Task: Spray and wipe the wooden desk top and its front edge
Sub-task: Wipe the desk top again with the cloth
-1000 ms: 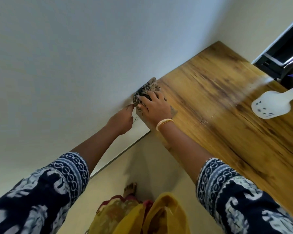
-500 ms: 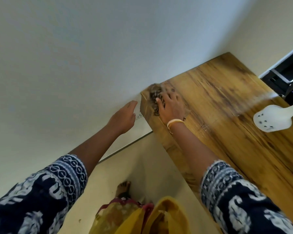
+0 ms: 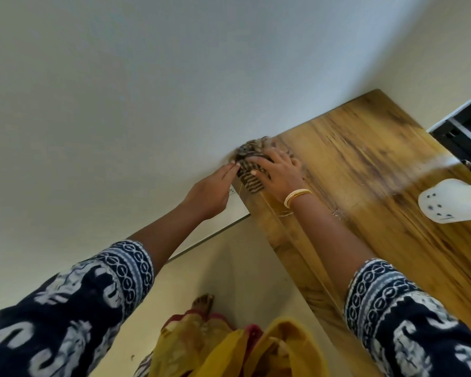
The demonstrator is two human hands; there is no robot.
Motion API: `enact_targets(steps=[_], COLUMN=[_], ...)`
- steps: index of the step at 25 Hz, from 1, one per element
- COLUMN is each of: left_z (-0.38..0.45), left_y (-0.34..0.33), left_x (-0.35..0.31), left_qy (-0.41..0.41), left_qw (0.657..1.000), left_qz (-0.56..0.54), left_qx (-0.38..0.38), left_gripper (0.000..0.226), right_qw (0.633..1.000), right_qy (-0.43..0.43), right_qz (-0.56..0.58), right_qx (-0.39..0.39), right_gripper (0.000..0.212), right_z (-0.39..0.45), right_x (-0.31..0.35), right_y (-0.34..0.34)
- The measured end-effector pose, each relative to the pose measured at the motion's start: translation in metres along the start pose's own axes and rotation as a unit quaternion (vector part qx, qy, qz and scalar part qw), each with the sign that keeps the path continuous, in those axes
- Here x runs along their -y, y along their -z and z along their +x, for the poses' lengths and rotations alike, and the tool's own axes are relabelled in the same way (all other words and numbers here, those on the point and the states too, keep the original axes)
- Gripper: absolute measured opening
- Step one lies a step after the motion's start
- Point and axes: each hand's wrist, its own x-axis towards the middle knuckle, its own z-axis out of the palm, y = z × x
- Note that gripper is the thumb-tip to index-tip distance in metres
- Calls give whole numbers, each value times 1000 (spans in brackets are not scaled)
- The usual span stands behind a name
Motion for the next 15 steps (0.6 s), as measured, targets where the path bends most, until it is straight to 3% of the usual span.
enact_targets(steps=[4,6,8,11,13,15], left_z=[6,8,15,26,38,57], left_y=[3,6,6,2,-2,-8], left_x=[2,0,-2,-9,-19,-32], left_qy=[-39,-62,-86,-64,-66,-68], left_qw=[999,998,996,997,997,997], left_qz=[32,31,21,-34,-32,-16], left_qx=[-1,-11,-23,-40,-37,-21], left_gripper=[61,58,56,50,50,53], right_qw=[962,954,976,999,997,997], right_qy=[-263,-290,-212,4,26,-30], right_qz=[64,71,46,8,19,25], right_qx=[21,37,17,45,64,64], right_gripper=[46,46,43,41,42,44], right_z=[35,41,26,-11,2,26], right_x=[-47,-41,-17,2,-28,-73], right_y=[19,23,14,-1,11,22])
